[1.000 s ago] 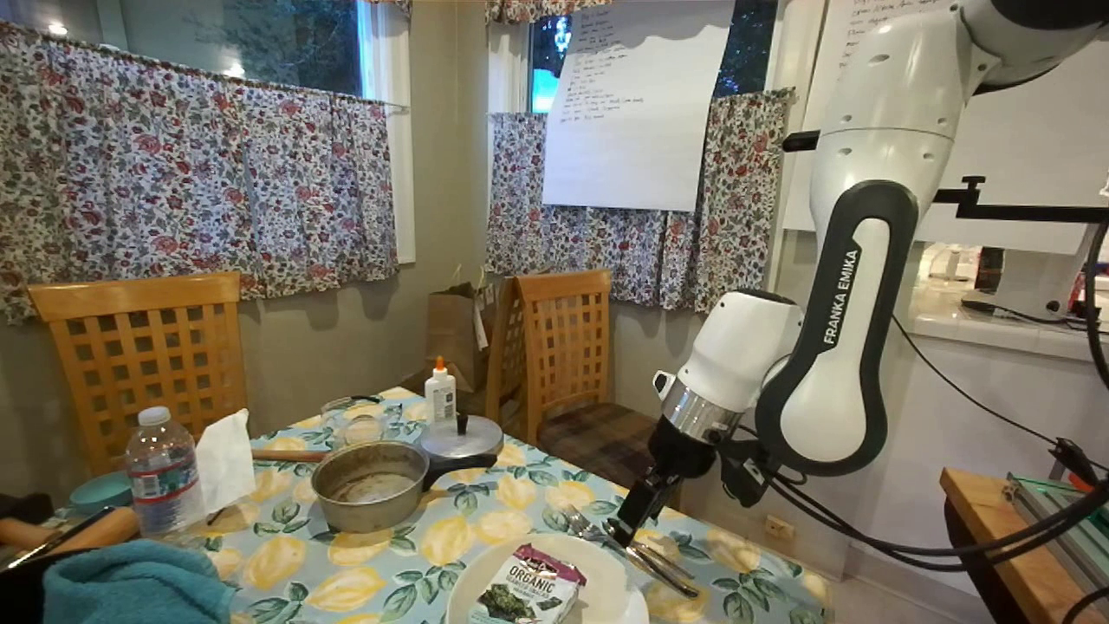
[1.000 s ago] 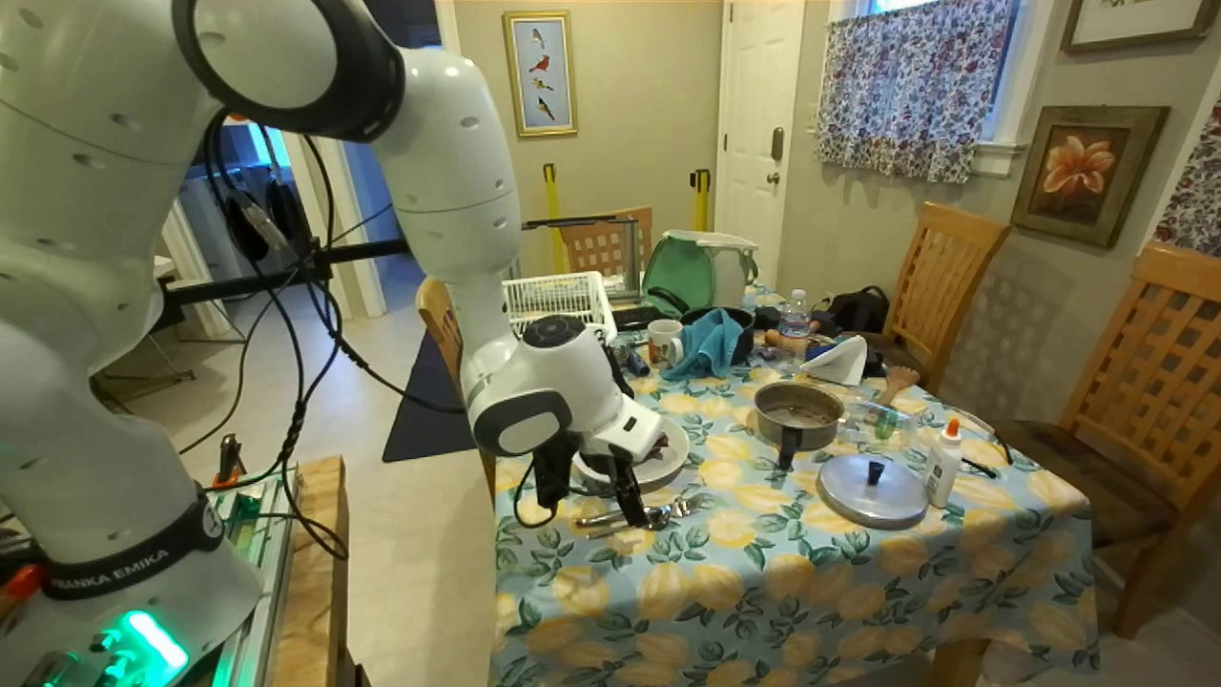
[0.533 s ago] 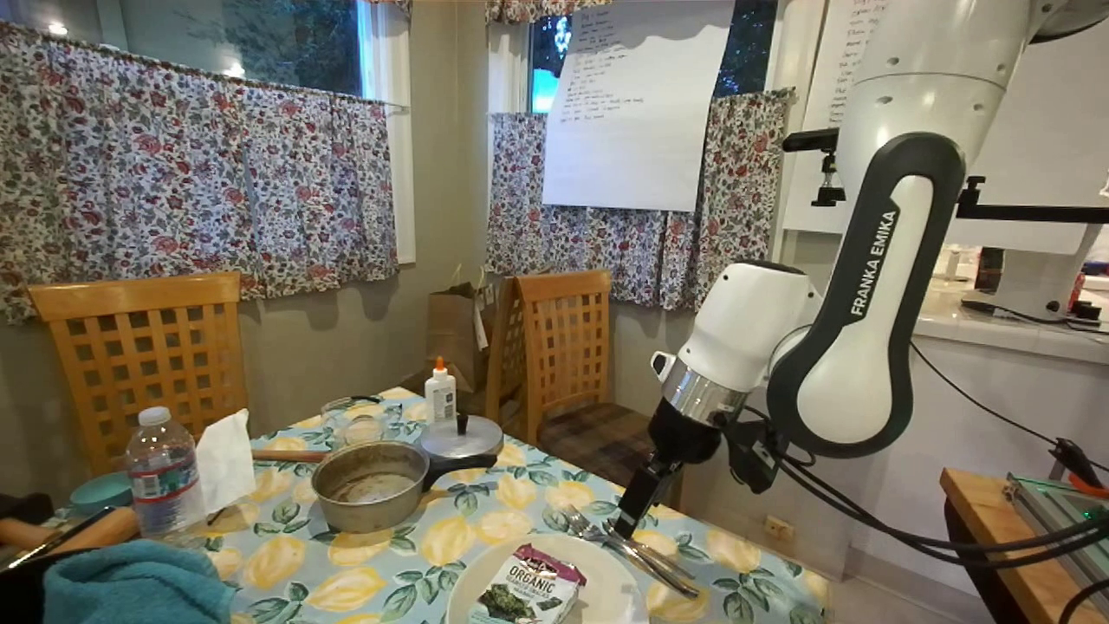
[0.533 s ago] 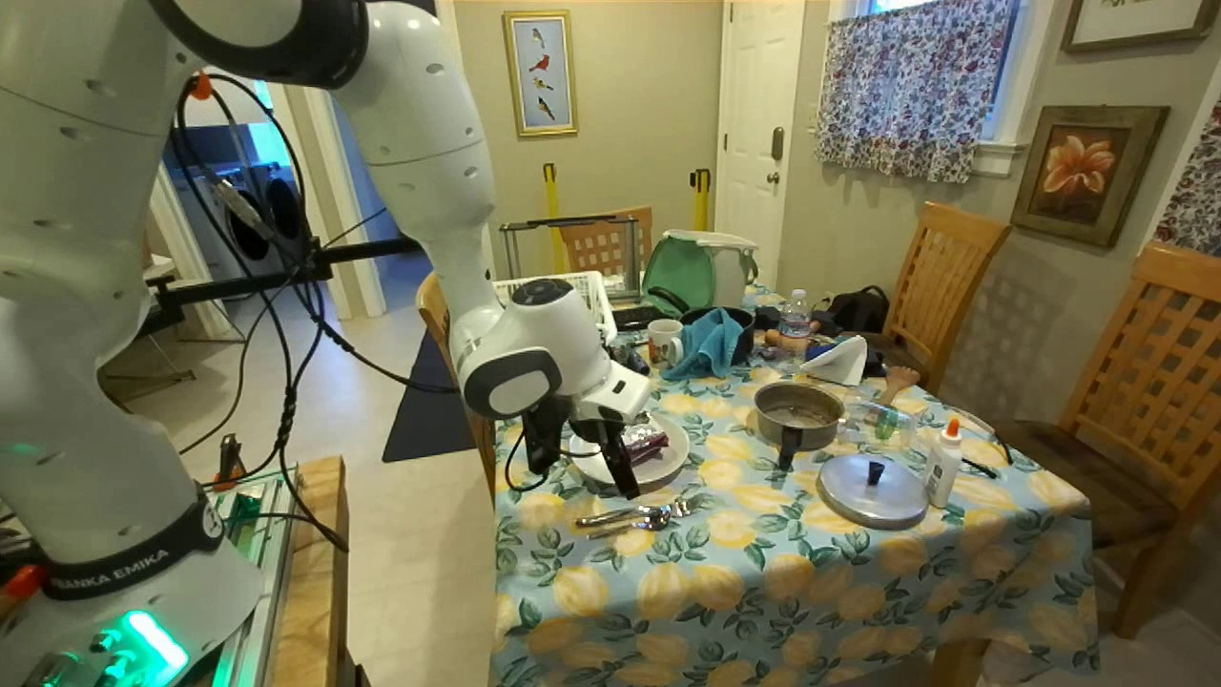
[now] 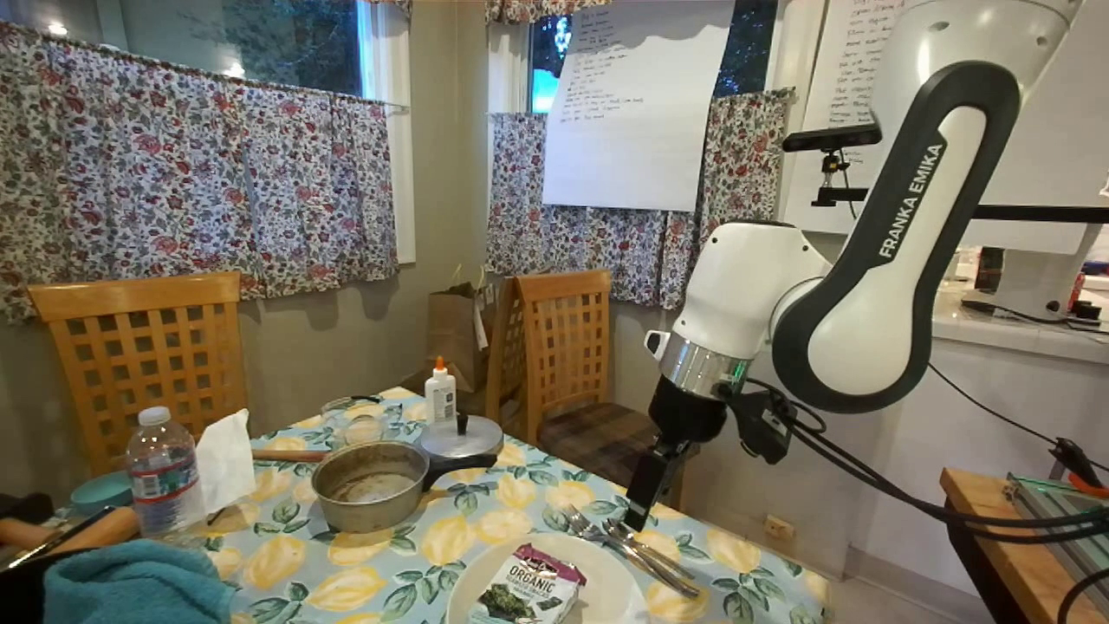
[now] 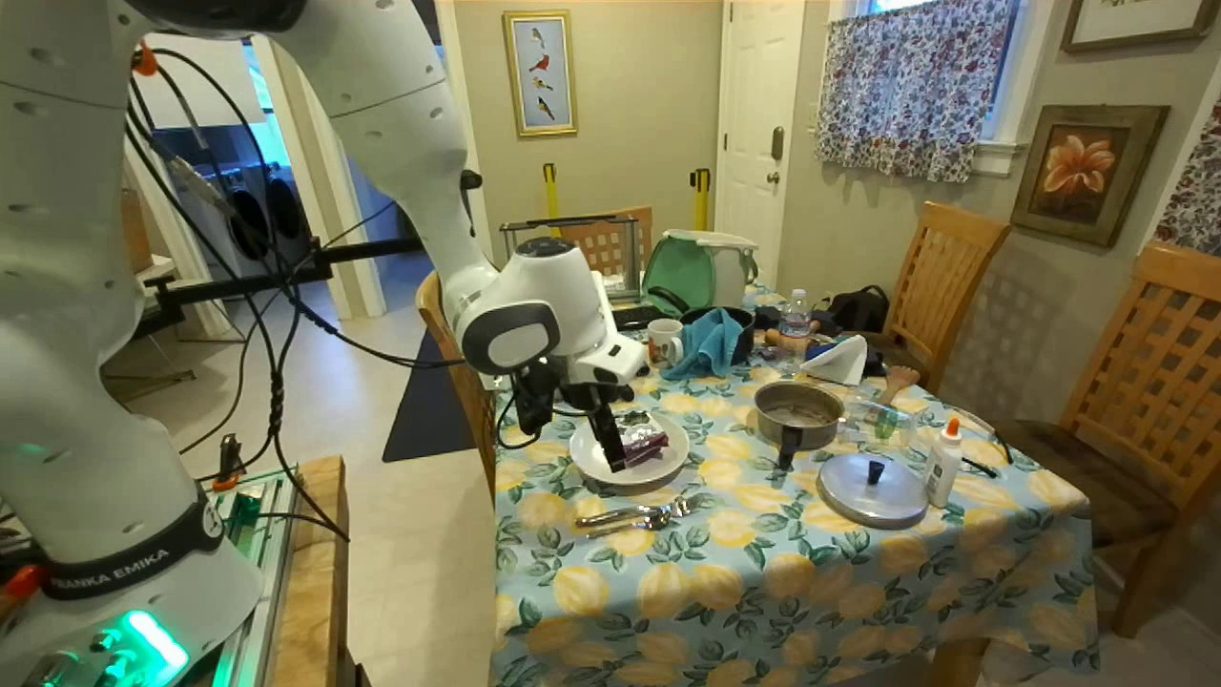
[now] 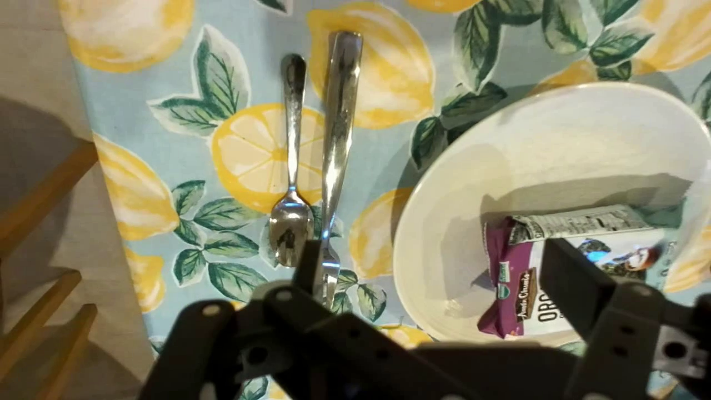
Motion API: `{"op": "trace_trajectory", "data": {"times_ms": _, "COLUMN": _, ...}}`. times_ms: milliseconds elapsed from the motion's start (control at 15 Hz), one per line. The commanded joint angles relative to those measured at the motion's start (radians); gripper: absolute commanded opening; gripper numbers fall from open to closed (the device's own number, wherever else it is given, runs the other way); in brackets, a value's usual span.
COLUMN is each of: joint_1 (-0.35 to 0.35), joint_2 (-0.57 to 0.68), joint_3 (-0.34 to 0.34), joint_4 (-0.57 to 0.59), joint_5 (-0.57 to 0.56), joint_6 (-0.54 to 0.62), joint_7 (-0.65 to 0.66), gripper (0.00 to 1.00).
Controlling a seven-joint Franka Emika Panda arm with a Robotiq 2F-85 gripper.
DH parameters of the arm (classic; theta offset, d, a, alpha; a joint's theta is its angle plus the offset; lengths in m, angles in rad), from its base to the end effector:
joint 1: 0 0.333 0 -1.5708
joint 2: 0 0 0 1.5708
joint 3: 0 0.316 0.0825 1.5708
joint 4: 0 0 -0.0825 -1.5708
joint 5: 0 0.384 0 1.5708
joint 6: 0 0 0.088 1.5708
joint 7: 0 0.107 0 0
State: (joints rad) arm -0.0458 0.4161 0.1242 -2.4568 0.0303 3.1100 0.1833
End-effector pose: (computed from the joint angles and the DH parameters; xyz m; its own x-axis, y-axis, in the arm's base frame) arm 0.4942 0.0398 0.1585 0.9623 -0.1584 0.2212 -0.1392 -0.9852 -0.1002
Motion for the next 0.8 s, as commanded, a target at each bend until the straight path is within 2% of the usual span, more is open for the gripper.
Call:
{"op": "trace_trajectory", "data": {"times_ms": 0, "joint_1": 0.065, "joint_2": -0.089, "joint_3": -0.047, "joint_4": -0.037, "joint_5": 0.037, "joint_6": -0.089, "joint_7": 0.007, "gripper": 1.0}}
{"op": "trace_trajectory", "data": {"times_ms": 200, "joint_1": 0.152, "joint_2": -0.126, "joint_3": -0.13, "joint_4": -0.043, "joint_5": 0.004, "joint_6": -0.127, "joint_7": 0.051, "gripper": 1.0}}
{"op": "trace_trajectory", "data": {"times_ms": 533, "joint_1": 0.361, "joint_2": -0.156, "joint_3": -0.348, "joint_4": -0.054, "joint_5": -0.132, "joint_6": -0.123, "joint_7": 0.191, "gripper": 1.0}}
{"op": "trace_trajectory", "data": {"times_ms": 733, "joint_1": 0.456, "joint_2": -0.161, "joint_3": -0.446, "joint_4": -0.055, "joint_5": -0.21, "joint_6": -0.128, "joint_7": 0.274, "gripper": 1.0}}
